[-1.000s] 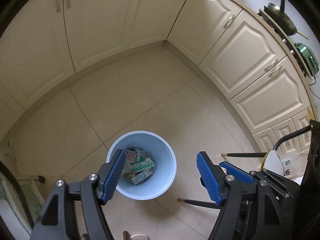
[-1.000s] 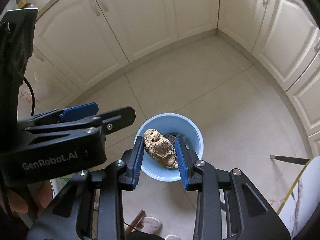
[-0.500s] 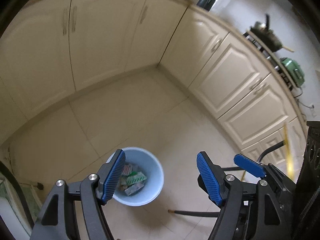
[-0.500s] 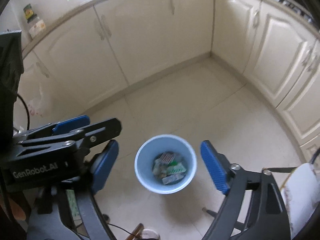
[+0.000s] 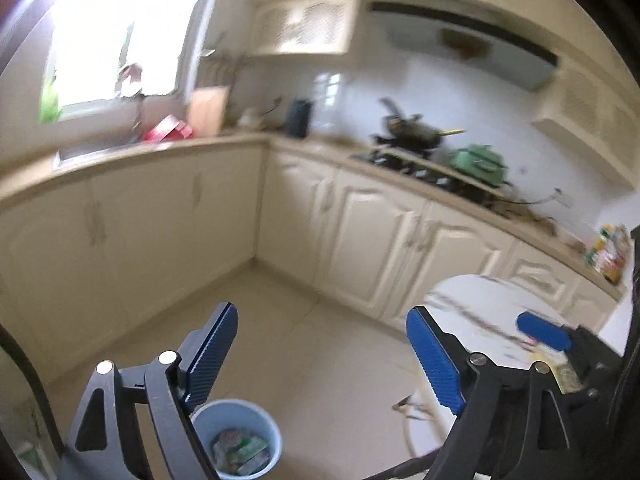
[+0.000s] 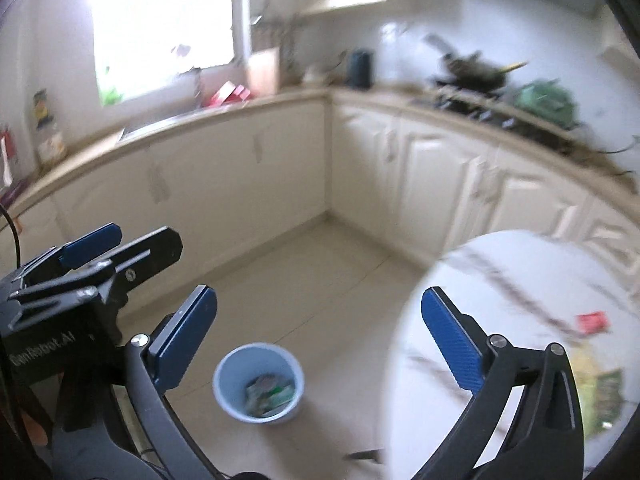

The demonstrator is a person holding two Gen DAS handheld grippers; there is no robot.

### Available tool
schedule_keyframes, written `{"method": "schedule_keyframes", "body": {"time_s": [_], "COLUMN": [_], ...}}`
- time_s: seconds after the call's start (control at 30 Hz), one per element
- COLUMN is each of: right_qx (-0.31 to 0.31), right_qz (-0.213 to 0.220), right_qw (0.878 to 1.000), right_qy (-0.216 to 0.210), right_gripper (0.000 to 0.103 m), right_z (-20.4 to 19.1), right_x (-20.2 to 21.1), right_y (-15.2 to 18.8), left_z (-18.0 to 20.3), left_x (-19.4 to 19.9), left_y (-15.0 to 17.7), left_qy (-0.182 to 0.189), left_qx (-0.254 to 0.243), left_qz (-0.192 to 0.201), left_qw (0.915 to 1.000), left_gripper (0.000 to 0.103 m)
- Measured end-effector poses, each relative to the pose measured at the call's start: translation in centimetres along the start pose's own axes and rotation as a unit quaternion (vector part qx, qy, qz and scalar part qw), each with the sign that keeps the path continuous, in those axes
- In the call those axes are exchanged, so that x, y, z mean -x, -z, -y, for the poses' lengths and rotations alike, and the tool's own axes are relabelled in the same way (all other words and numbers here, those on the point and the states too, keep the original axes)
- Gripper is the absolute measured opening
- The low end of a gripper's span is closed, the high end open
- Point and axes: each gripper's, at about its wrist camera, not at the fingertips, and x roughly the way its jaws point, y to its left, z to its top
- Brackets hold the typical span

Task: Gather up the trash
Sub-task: 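Move both tools back to the table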

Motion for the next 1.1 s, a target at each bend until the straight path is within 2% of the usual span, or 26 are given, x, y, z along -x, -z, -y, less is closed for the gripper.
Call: {"method": "schedule_keyframes", "body": {"time_s": [0.07, 0.17, 0.2, 0.33, 0.37, 0.5, 0.67, 0.8, 0.87, 0.97, 1.1], "right_qx": [-0.004, -0.014, -0.019, -0.044, -0.054, -0.076, -0.11, -0.136, -0.149, -0.161, -0.16], "right_qz": [0.021, 0.032, 0.036, 0.033, 0.032, 0.004, -0.044, -0.08, -0.087, -0.094, -0.096], "right_qw": [0.999, 0.996, 0.995, 0.989, 0.987, 0.978, 0.962, 0.952, 0.95, 0.947, 0.95], "right_qy": [0.037, 0.08, 0.093, 0.139, 0.147, 0.195, 0.247, 0.263, 0.262, 0.261, 0.249], "right_gripper": [0.103, 0.103, 0.103, 0.103, 0.103, 0.103, 0.103, 0.103, 0.103, 0.103, 0.103], "right_z": [2.2, 5.6, 6.6, 11.6, 13.2, 18.3, 24.2, 27.8, 29.4, 31.2, 32.3], "right_x": [3.6, 7.4, 8.4, 12.2, 13.0, 15.3, 15.9, 15.5, 15.2, 15.3, 14.8], "right_y": [0.0, 0.6, 1.1, 3.5, 4.5, 8.4, 13.6, 17.3, 18.5, 19.8, 20.3], "left_z": [3.2, 9.5, 10.2, 17.1, 17.5, 23.2, 27.4, 30.9, 31.5, 32.5, 34.8], "left_x": [0.7, 1.4, 1.9, 1.7, 1.5, -2.5, -10.1, -15.4, -16.6, -17.9, -21.5], "left_y": [0.8, 2.2, 3.2, 6.1, 6.3, 7.3, 7.9, 7.8, 8.6, 9.8, 10.5], "left_qy": [0.019, 0.053, 0.061, 0.108, 0.116, 0.135, 0.158, 0.159, 0.158, 0.156, 0.146], "left_qx": [-0.016, -0.047, -0.055, -0.098, -0.103, -0.126, -0.108, -0.108, -0.103, -0.097, -0.091], "left_qz": [0.007, 0.012, 0.01, -0.015, -0.02, -0.076, -0.174, -0.22, -0.238, -0.25, -0.258], "left_qw": [0.9997, 0.9974, 0.9966, 0.9893, 0.9877, 0.9799, 0.966, 0.9564, 0.9527, 0.9508, 0.9506], "left_gripper": [0.085, 0.092, 0.093, 0.093, 0.093, 0.093, 0.093, 0.093, 0.093, 0.093, 0.093]}}
